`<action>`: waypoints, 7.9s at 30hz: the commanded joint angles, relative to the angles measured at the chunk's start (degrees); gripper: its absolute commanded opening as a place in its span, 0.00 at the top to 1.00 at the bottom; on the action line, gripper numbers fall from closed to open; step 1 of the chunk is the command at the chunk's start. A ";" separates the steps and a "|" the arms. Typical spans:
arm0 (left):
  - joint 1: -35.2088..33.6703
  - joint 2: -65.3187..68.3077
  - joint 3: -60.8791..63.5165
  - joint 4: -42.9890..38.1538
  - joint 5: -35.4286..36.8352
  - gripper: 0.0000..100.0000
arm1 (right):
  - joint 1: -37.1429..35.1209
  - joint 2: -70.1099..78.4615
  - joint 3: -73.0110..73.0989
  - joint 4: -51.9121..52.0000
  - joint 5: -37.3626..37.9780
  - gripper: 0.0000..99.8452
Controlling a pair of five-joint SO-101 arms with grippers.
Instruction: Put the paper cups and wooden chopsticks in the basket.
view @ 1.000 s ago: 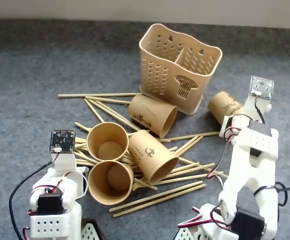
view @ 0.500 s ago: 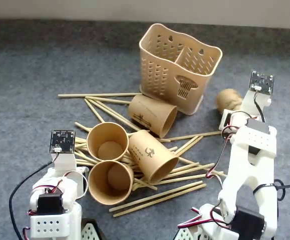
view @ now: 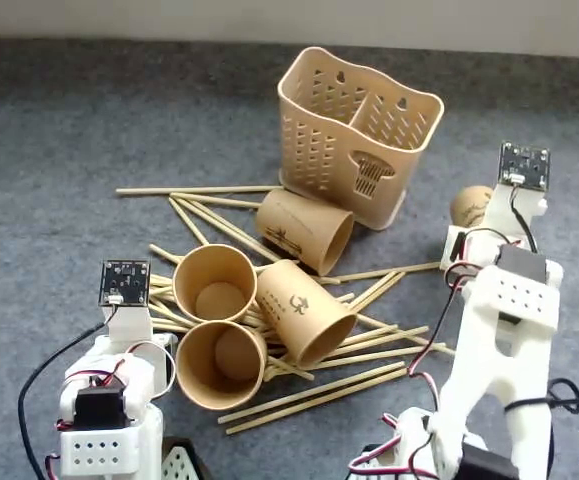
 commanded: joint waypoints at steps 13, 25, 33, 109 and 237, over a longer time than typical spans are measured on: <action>0.04 -0.40 1.10 0.09 0.00 0.86 | -0.66 -10.95 -30.02 29.23 16.26 0.99; 0.04 -0.40 1.10 0.09 0.00 0.86 | -3.30 -10.86 -42.15 33.01 24.09 0.99; 0.04 -0.40 1.10 0.09 0.00 0.86 | -11.56 -10.86 -47.08 28.62 24.44 0.99; 0.04 -0.40 1.10 0.09 0.00 0.86 | -23.43 0.22 -33.98 -1.98 17.85 0.92; 0.04 -0.40 1.10 0.09 0.00 0.86 | -26.15 17.19 -57.01 25.36 25.49 0.81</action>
